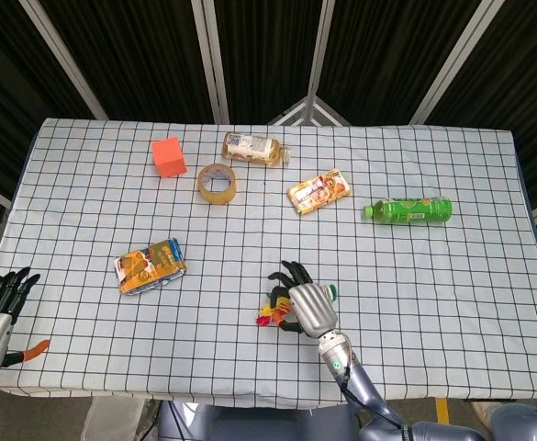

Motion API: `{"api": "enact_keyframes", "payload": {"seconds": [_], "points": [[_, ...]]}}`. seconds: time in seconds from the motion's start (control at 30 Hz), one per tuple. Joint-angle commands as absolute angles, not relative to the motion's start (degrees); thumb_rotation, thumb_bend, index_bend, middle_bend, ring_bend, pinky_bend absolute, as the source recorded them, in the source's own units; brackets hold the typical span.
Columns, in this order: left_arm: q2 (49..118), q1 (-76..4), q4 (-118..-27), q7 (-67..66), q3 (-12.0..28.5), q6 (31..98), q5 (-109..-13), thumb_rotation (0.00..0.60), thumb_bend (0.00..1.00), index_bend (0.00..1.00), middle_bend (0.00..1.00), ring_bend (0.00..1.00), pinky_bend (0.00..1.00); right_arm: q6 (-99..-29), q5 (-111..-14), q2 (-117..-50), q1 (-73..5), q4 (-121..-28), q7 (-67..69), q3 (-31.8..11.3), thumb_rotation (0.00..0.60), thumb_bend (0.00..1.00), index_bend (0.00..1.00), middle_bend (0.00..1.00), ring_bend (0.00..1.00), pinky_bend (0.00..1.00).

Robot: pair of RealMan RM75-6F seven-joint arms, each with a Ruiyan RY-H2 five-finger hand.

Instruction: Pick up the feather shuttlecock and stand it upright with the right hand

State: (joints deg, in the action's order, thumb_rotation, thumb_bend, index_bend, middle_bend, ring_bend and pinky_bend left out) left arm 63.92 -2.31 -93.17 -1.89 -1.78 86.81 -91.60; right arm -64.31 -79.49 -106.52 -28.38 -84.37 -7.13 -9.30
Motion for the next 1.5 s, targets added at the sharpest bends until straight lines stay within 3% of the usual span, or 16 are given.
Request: {"api": "enact_keyframes", "payload": {"seconds": [0.03,0.63,0.87,1.5], "points": [[63.9,-2.3,-93.2,-1.9,-1.8,86.8,-91.5,0.6,0.0,0.0,0.0,0.0,0.0,-65.1,-80.0,-105.6,-28.6,-85.6,-7.6,-9.8,0.6,0.56,0.64,0.26,0.0,0.0],[64.4,-2.1,-93.3,-3.8,-1.8,86.8,-91.1,0.6,0.0,0.0,0.0,0.0,0.0,-69.3,-72.1,-89.8,-27.1,-93.0,-14.6,-20.0,0.6,0.56,0.64,0.26,0.0,0.0],[64.7,-2.1,-93.3,-4.6,-1.7,86.7,-90.9,0.6,0.0,0.0,0.0,0.0,0.0,-69.5,-70.4,-86.0,-25.1,-93.8,-12.6,-19.1,0.6,0.56,0.64,0.26,0.0,0.0],[64.8,-1.9,-93.4,-4.7,-1.8,87.0,-91.0,0.6,0.0,0.0,0.0,0.0,0.0,-71.4,-69.6,-84.4,-23.7,-91.5,-10.4,-16.9,0.6,0.56,0.64,0.26,0.0,0.0]]}}
